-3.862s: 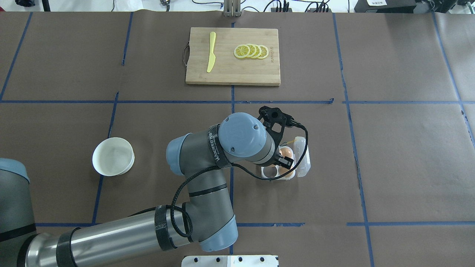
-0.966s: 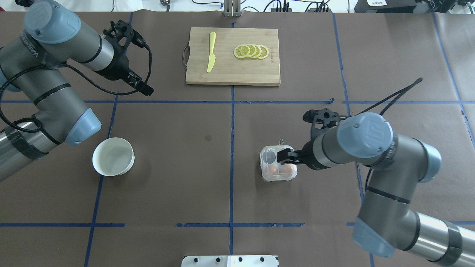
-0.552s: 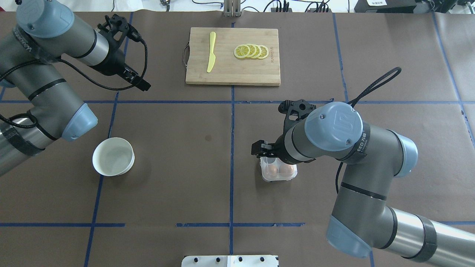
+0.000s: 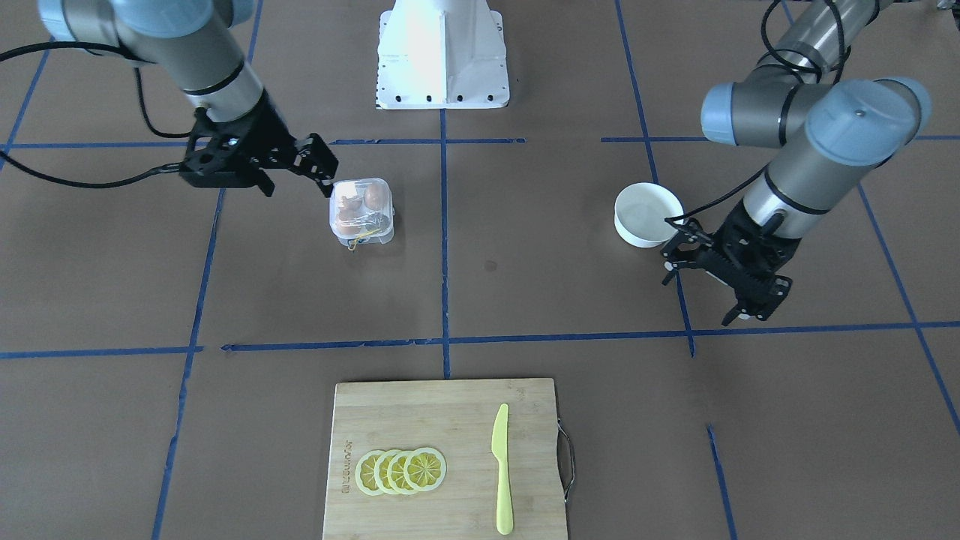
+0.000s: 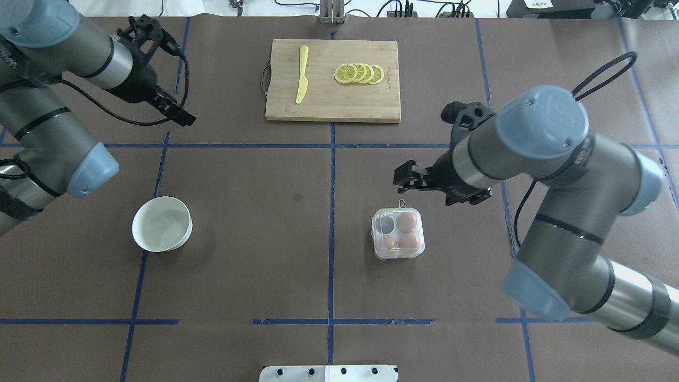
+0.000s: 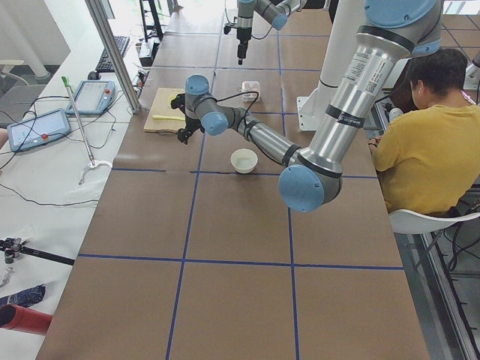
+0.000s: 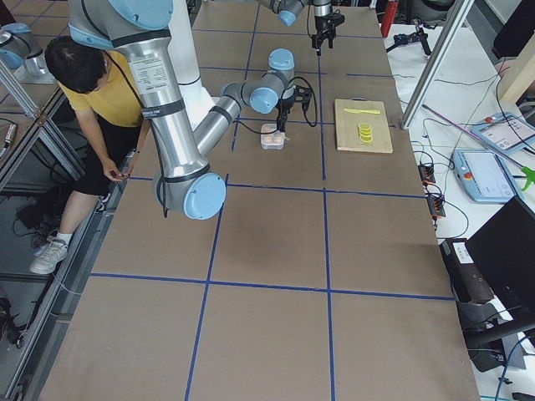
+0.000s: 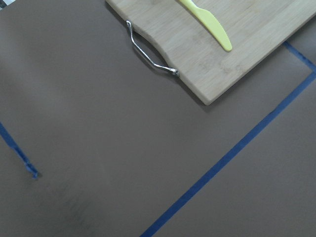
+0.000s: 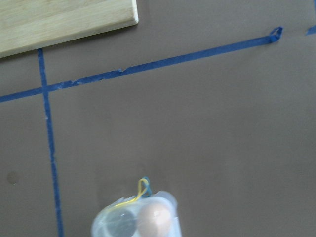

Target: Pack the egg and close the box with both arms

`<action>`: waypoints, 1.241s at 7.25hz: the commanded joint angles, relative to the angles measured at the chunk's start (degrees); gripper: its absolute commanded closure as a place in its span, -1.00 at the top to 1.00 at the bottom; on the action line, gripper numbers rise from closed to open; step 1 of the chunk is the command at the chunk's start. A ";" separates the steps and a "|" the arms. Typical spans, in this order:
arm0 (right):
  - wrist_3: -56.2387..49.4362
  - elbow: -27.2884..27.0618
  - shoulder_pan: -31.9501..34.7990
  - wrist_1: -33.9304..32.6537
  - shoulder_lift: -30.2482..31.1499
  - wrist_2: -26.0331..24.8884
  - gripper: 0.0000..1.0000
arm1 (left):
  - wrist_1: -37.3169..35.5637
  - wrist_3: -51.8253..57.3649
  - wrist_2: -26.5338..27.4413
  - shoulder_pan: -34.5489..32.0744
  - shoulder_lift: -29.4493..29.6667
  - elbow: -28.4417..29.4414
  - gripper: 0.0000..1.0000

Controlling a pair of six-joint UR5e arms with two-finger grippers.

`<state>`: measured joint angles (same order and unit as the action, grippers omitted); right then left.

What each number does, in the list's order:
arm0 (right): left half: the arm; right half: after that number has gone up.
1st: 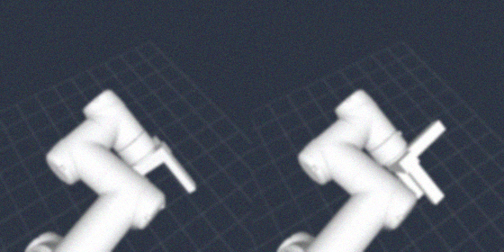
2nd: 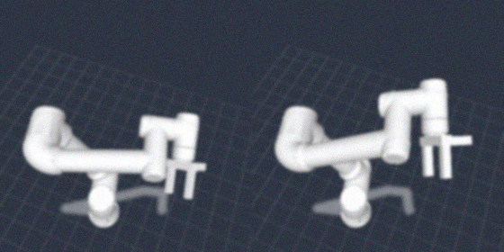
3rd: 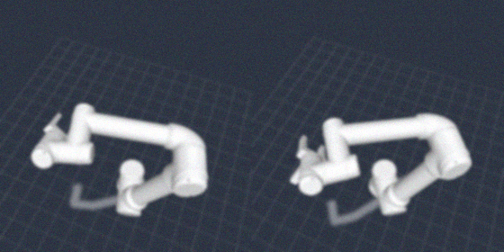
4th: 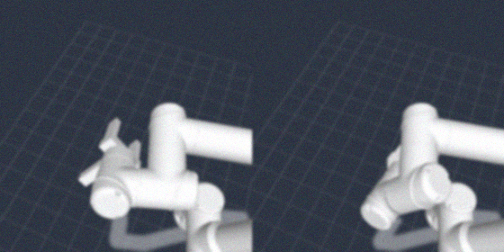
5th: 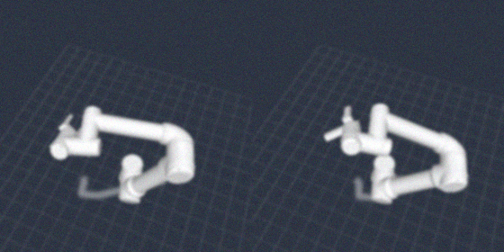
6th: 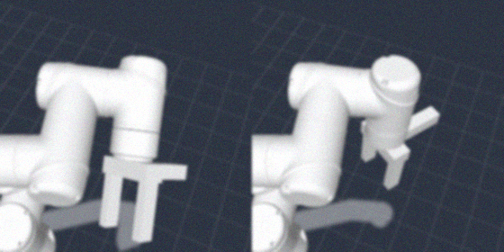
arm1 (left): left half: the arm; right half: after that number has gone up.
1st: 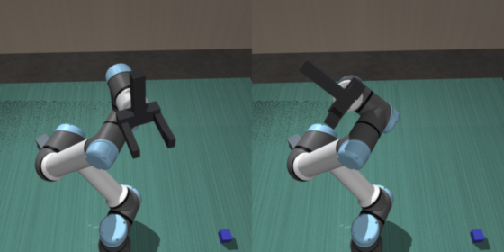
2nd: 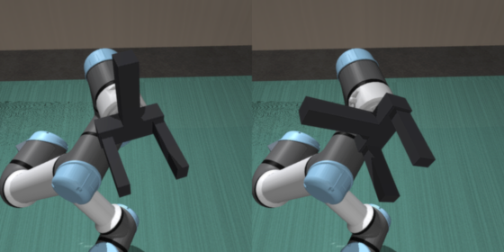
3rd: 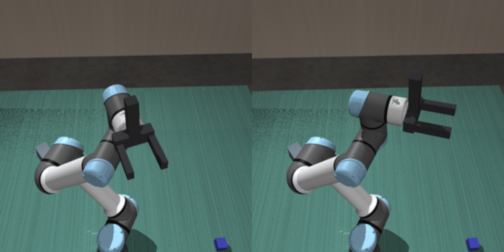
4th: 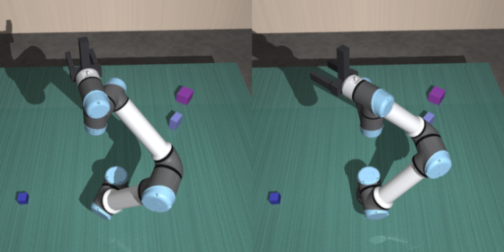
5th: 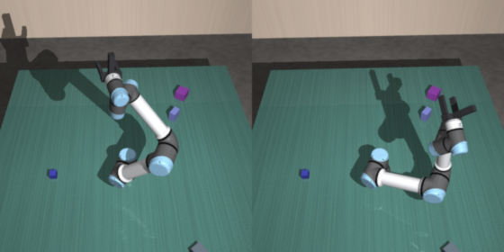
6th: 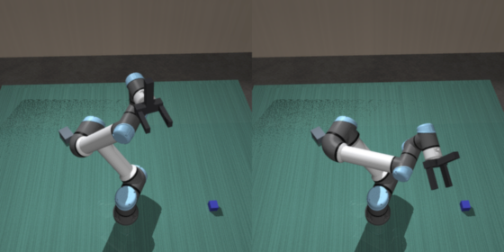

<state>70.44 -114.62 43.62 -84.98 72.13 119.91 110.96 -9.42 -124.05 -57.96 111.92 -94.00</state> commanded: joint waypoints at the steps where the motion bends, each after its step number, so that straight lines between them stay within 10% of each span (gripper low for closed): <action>1: -25.49 4.54 17.98 -0.28 8.52 10.98 1.00 | 0.39 5.20 -7.40 -8.71 -10.00 -1.09 0.98; 6: -68.79 20.66 44.50 -7.26 11.45 16.14 1.00 | -12.22 20.37 -8.32 -25.60 -14.71 -1.71 0.99; 9: -73.87 21.28 41.56 -11.62 6.63 15.79 1.00 | -12.70 18.39 -8.58 -25.71 -14.08 -0.39 0.99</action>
<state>-2.46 -93.67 86.96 -95.62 80.98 135.78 98.31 9.54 -132.54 -83.56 98.16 -94.74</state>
